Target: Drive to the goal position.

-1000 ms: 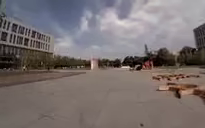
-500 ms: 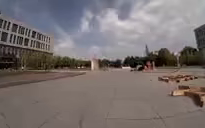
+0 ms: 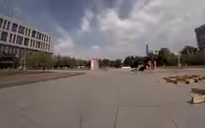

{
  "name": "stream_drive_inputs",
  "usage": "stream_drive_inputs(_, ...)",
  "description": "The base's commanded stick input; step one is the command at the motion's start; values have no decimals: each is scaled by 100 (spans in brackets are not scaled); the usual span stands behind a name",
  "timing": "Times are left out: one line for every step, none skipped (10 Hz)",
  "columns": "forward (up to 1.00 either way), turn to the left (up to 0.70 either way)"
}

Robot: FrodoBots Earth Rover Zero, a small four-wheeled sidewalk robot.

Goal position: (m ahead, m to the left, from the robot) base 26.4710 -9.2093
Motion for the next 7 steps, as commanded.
stream_drive_inputs(100, 0)
stream_drive_inputs(100, 0)
stream_drive_inputs(100, 0)
stream_drive_inputs(100, 0)
stream_drive_inputs(100, 0)
stream_drive_inputs(100, 0)
stream_drive_inputs(100, 0)
